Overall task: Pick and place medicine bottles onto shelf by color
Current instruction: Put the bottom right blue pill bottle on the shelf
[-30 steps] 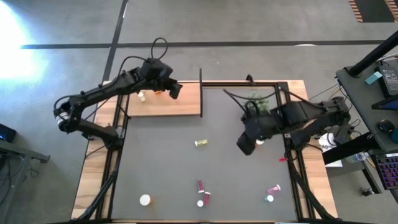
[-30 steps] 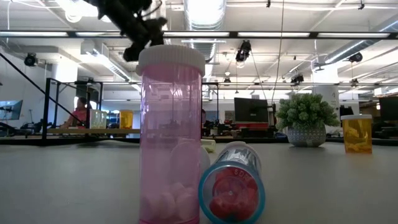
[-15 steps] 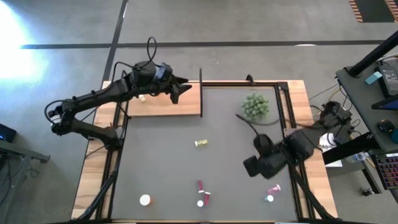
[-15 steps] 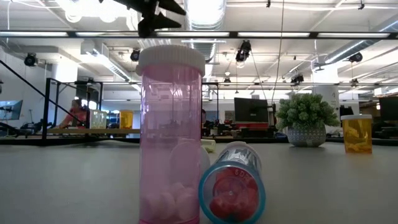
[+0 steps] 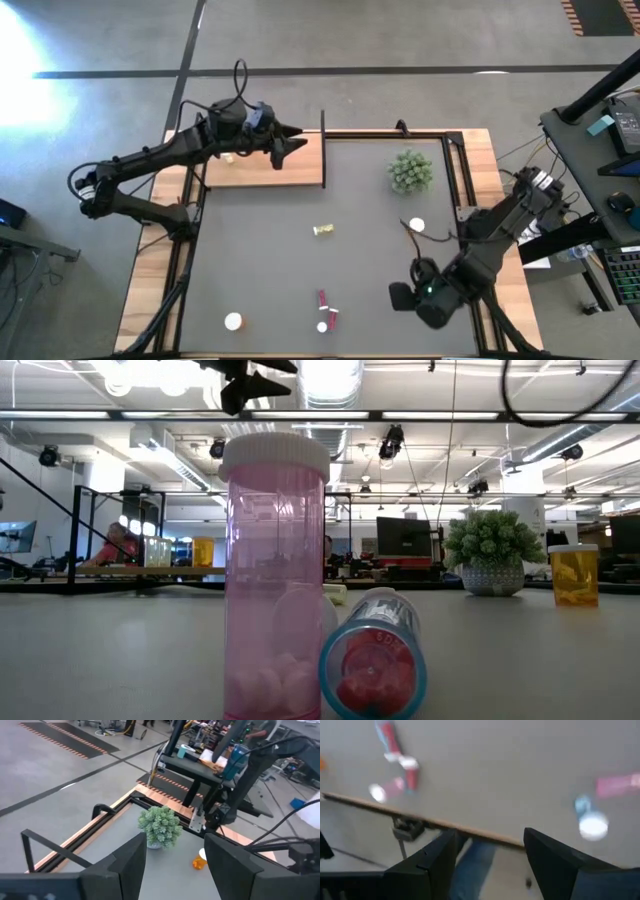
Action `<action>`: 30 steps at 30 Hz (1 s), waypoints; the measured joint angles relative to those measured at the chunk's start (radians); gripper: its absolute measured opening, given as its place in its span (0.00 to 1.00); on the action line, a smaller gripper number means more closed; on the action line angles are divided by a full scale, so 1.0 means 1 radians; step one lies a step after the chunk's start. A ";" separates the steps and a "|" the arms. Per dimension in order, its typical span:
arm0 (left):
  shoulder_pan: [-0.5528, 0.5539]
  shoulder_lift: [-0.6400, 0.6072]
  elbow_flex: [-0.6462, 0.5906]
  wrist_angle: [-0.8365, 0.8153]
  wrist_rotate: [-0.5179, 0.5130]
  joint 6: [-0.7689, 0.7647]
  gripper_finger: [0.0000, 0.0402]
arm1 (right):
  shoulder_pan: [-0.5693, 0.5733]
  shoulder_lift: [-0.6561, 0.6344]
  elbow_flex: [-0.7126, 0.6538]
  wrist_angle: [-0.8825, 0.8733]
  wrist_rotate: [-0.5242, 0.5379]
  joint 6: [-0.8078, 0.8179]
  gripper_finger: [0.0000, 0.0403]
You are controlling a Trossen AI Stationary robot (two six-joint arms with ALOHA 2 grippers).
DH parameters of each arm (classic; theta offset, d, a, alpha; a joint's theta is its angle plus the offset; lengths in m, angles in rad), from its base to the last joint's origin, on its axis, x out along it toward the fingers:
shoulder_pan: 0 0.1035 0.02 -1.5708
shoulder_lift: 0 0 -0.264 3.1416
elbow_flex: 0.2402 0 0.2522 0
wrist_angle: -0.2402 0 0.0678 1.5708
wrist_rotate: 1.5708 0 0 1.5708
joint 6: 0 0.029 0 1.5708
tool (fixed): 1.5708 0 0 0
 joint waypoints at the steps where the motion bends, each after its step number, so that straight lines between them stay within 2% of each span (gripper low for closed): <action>1: 0.000 0.000 0.000 0.001 0.011 0.001 0.46 | 0.015 0.010 -0.002 0.015 -0.014 0.021 0.54; 6: -0.001 -0.001 0.000 0.002 0.020 0.051 0.46 | 0.079 0.073 0.010 0.040 -0.042 0.118 0.54; 11: 0.000 -0.006 0.000 0.008 0.030 0.052 0.46 | 0.085 0.130 0.022 0.035 -0.190 0.131 0.54; 15: 0.000 -0.025 0.000 0.007 0.115 0.050 0.46 | 0.088 0.148 0.022 0.025 -0.278 0.128 0.54; 19: -0.017 -0.039 0.000 0.010 0.230 0.026 0.46 | 0.098 0.131 0.022 -0.022 -0.286 0.101 0.54; 24: -0.072 -0.045 0.000 0.010 0.236 -0.017 0.46 | 0.116 0.116 0.022 -0.112 -0.284 0.044 0.54; 30: -0.156 -0.056 0.000 0.016 0.235 -0.103 0.46 | 0.122 0.121 0.012 -0.126 -0.256 -0.061 0.54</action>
